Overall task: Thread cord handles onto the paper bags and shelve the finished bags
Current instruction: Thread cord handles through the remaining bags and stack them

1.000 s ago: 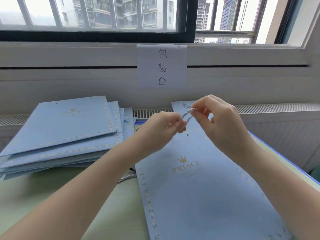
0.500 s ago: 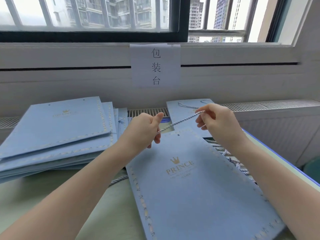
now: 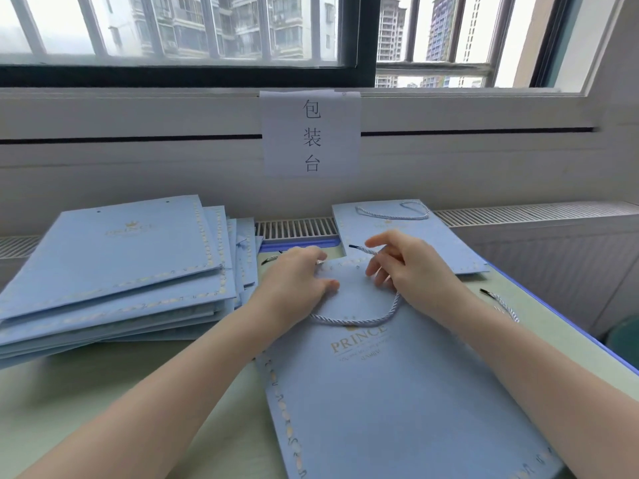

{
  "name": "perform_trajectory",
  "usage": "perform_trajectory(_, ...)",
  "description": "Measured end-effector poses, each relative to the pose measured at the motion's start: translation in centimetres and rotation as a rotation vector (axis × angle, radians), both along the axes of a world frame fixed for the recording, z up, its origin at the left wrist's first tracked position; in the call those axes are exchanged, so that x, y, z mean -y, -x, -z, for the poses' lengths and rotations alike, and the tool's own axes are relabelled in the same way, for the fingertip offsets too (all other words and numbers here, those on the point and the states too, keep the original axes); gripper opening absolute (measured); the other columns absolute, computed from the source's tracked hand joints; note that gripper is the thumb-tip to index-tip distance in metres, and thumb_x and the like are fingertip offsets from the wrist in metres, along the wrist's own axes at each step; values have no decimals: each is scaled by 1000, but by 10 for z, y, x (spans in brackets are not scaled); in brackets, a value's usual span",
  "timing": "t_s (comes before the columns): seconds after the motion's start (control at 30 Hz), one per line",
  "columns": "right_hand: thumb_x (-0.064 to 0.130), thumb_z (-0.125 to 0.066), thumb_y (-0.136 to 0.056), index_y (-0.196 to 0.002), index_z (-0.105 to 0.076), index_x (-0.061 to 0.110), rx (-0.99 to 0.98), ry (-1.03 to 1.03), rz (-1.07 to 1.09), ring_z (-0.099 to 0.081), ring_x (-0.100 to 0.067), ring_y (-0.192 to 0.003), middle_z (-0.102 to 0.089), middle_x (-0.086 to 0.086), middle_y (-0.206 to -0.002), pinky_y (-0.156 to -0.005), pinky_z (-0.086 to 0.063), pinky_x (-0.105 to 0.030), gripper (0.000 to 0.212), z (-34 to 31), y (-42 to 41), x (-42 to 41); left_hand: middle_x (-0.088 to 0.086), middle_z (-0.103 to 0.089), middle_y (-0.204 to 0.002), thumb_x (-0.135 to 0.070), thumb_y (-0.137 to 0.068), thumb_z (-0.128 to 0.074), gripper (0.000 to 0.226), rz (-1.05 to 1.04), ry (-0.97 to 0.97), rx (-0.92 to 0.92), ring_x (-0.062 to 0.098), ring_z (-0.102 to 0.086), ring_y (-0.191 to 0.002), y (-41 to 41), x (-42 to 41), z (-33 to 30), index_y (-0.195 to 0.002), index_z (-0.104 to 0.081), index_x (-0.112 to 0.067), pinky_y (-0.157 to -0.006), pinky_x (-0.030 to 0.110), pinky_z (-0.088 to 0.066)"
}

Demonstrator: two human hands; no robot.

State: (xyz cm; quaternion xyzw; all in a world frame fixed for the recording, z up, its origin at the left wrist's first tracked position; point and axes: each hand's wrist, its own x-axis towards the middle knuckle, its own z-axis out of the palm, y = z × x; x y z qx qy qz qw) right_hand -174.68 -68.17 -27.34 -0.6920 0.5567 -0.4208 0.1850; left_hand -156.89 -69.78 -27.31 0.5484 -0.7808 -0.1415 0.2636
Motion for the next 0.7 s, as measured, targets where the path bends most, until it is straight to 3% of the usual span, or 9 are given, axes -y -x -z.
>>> perform_trajectory(0.1, 0, -42, -95, -104, -65, 10, -112, 96, 45, -54, -5, -62, -61, 5, -73, -60, -42, -14, 26, 1, -1, -1, 5, -52, -132, -30, -88, -65, 49, 12, 38, -13, 20, -47, -123, 1, -2, -3, -133, -50, -17, -102, 34, -38)
perform_trajectory(0.3, 14, -61, -90, -90, -66, 12, -170, 261, 88, -51, 4, -65, -58, 9, -69, -62, -36, -6, 6, -8, -6, -8, 0, -55, -121, -29, -85, -67, 41, 1, 108, -128, 17, -48, -117, 7, -9, -10, -123, -56, -20, -97, 35, -39)
perform_trajectory(0.53, 13, -55, -88, -80, -54, 8, -220, 398, 176, -51, -20, -66, -57, -1, -70, -63, -42, -33, 10, -14, -9, -11, -5, -50, -97, -28, -84, -68, 32, -35, 135, -152, 18, -50, -101, 9, -15, -25, -111, -55, -16, -82, 31, -40)
perform_trajectory(0.7, 17, -51, -92, -78, -50, 6, -229, 450, 207, -44, -20, -60, -47, 4, -63, -58, -36, -37, 18, -16, -8, -12, -8, -50, -95, -31, -87, -64, 28, -28, 126, -149, 16, -51, -103, 13, -20, -28, -109, -56, -16, -84, 30, -41)
